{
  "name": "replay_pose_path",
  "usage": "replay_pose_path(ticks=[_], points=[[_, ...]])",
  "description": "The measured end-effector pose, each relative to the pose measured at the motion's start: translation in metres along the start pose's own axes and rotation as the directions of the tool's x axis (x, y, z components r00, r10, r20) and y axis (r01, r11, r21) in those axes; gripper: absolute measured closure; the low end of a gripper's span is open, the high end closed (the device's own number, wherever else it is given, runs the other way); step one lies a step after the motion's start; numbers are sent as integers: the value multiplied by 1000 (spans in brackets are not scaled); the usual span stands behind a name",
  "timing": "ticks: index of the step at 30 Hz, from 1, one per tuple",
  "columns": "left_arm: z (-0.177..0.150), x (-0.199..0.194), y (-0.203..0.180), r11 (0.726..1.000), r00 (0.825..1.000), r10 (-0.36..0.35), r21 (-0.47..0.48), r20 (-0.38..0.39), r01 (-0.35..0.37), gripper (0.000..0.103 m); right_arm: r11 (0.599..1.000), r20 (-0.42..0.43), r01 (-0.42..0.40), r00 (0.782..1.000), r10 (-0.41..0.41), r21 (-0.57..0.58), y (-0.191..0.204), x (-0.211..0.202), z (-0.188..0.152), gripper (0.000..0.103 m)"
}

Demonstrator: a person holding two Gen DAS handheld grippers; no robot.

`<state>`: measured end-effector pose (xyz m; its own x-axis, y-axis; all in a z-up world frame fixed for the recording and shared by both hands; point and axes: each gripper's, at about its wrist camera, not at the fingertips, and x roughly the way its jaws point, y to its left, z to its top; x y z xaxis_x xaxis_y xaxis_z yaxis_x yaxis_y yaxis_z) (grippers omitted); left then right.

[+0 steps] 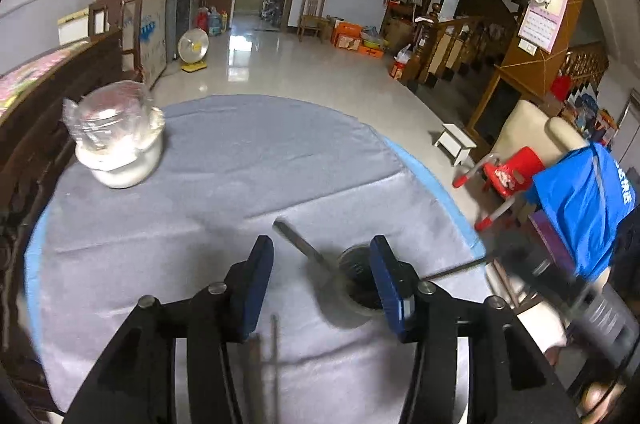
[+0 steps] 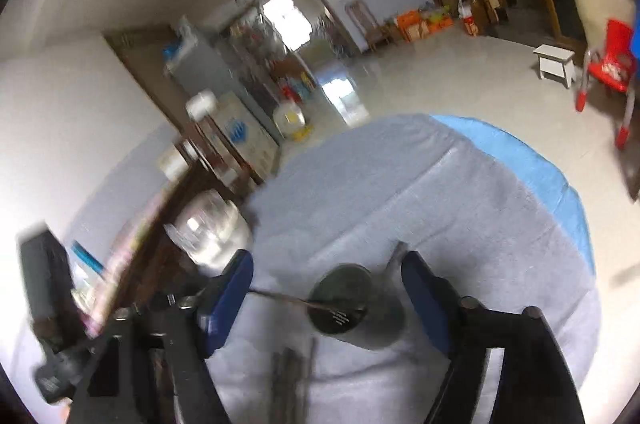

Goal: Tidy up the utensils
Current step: 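Lift the held rods upright with both tools and carry them over the grey cup, then open both tools to drop the rods into the grey cup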

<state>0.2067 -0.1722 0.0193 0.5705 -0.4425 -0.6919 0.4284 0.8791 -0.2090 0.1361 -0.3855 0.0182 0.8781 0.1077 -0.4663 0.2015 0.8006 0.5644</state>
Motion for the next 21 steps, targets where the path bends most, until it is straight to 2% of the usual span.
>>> replay_pose_path(ticks=[5, 10, 13, 15, 17, 21], points=[[-30, -21, 46, 997, 997, 60, -52, -58, -63, 52, 998, -11, -23, 1000, 23, 51, -4, -18, -17, 24], [-74, -34, 93, 981, 984, 119, -135, -135, -137, 52, 992, -33, -31, 999, 36, 124, -18, -37, -47, 25], [-104, -27, 109, 972, 972, 114, -181, -208, -152, 52, 991, -109, -28, 993, 42, 130, -18, -30, -70, 34], [-123, -21, 114, 967, 963, 102, -204, -251, -155, 52, 995, -165, 2, 986, 15, 100, -14, -19, -86, 48], [-138, -17, 113, 964, 956, 90, -217, -278, -154, 52, 996, -218, 18, 976, 0, 82, -13, -6, -102, 55], [-162, -13, 104, 967, 946, 93, -198, -312, -161, 52, 998, -314, 48, 949, -31, 48, -6, 19, -131, 61]])
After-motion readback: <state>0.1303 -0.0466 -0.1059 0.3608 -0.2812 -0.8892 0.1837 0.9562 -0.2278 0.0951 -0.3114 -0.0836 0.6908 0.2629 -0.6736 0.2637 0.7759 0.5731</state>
